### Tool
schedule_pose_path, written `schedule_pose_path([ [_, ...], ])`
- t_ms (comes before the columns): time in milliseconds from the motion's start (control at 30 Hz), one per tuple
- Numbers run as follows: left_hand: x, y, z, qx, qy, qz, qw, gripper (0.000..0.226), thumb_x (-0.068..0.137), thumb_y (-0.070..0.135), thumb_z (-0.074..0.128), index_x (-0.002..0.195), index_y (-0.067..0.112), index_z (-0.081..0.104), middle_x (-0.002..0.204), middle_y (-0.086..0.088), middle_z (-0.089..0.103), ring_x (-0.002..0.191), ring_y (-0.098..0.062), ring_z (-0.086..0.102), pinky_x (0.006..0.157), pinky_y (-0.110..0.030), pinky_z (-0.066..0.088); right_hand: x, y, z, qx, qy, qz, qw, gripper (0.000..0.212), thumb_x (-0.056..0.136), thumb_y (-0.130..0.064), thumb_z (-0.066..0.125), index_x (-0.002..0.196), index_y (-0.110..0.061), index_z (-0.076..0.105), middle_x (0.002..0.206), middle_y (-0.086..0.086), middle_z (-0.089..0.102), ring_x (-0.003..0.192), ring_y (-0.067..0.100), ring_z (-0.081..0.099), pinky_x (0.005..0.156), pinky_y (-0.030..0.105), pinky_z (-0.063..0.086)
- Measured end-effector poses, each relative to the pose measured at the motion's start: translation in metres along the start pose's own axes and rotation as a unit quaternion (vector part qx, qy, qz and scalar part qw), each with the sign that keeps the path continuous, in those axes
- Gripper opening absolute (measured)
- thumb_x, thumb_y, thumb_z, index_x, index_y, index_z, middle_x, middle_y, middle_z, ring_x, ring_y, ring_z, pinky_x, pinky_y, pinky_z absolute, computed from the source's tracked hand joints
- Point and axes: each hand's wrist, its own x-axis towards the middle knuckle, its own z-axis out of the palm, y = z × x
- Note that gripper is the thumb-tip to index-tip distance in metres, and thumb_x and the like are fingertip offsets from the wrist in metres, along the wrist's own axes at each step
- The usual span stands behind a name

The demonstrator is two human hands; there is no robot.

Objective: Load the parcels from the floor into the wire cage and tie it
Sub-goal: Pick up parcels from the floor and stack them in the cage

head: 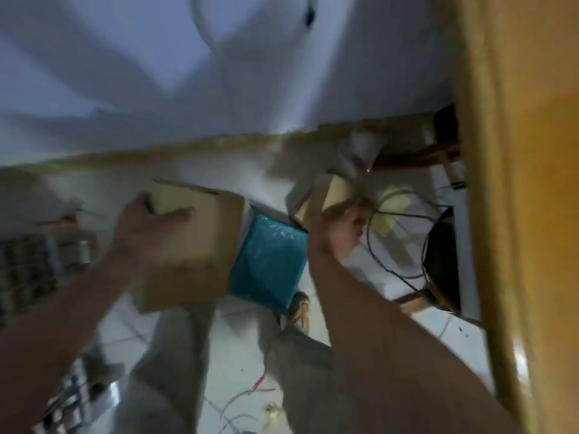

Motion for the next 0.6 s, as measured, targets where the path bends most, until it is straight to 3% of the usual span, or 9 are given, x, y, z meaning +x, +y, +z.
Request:
schedule_pose_path([
  [67,-0.075,-0.011,-0.063,-0.095,0.022,-0.063,0.993,0.073,0.052,0.06,0.089,0.108,0.017,0.071,0.1,-0.004,0.076,0.087,-0.027,0.073,0.083,-0.053,0.062,-0.097,-0.044,-0.083,0.039,-0.187,-0.004,0.982,0.104,0.076,-0.063,0.069,0.16,-0.036,0.013,0.16,0.009,0.032,0.138,0.036,0.039,0.108,0.053,0.041],
  [133,-0.17,-0.001,-0.126,-0.136,-0.011,-0.084,0.987,0.067,0.063,0.055,0.09,0.116,0.019,0.07,0.106,-0.004,0.076,0.09,-0.026,0.074,0.081,-0.048,0.063,-0.155,-0.072,-0.176,0.052,-0.272,-0.059,0.959,0.103,0.077,-0.061,0.072,0.158,-0.042,0.012,0.158,0.006,0.033,0.136,0.036,0.043,0.107,0.054,0.043],
  [233,-0.276,0.008,-0.202,-0.196,-0.033,-0.08,0.977,0.042,0.08,0.042,0.086,0.112,0.025,0.065,0.098,0.0,0.073,0.082,-0.02,0.072,0.07,-0.036,0.063,-0.185,-0.083,-0.282,0.055,-0.333,-0.13,0.932,0.097,0.08,-0.049,0.076,0.157,-0.041,0.018,0.147,-0.001,0.041,0.13,0.024,0.047,0.105,0.049,0.047],
  [333,-0.332,-0.009,-0.247,-0.259,-0.045,-0.032,0.964,0.076,0.069,0.054,0.091,0.133,0.024,0.063,0.112,-0.004,0.076,0.094,-0.026,0.077,0.075,-0.044,0.064,-0.208,-0.078,-0.344,0.086,-0.407,-0.145,0.898,0.084,0.083,-0.035,0.079,0.153,-0.028,0.032,0.133,-0.004,0.051,0.125,0.024,0.055,0.098,0.045,0.054],
  [433,-0.369,-0.034,-0.265,-0.326,-0.099,-0.03,0.94,0.075,0.073,0.052,0.087,0.135,0.018,0.063,0.116,-0.012,0.075,0.1,-0.032,0.075,0.077,-0.047,0.063,-0.237,-0.067,-0.37,0.092,-0.454,-0.136,0.876,0.091,0.072,-0.051,0.085,0.148,-0.03,0.038,0.138,0.003,0.054,0.119,0.024,0.06,0.091,0.044,0.059],
  [533,-0.397,-0.045,-0.281,-0.369,-0.118,-0.014,0.922,0.055,0.084,0.046,0.079,0.127,0.013,0.067,0.11,-0.014,0.077,0.098,-0.033,0.075,0.074,-0.044,0.063,-0.28,-0.068,-0.391,0.127,-0.469,-0.176,0.856,0.076,0.086,-0.028,0.079,0.148,-0.025,0.036,0.13,0.006,0.057,0.109,0.021,0.065,0.077,0.029,0.06],
  [600,-0.414,-0.056,-0.293,-0.373,-0.117,0.002,0.92,0.057,0.081,0.048,0.082,0.125,0.013,0.069,0.109,-0.013,0.077,0.099,-0.033,0.075,0.082,-0.048,0.063,-0.3,-0.07,-0.396,0.107,-0.477,-0.185,0.853,0.073,0.088,-0.021,0.077,0.148,-0.025,0.035,0.127,0.007,0.058,0.102,0.018,0.066,0.074,0.028,0.058],
])
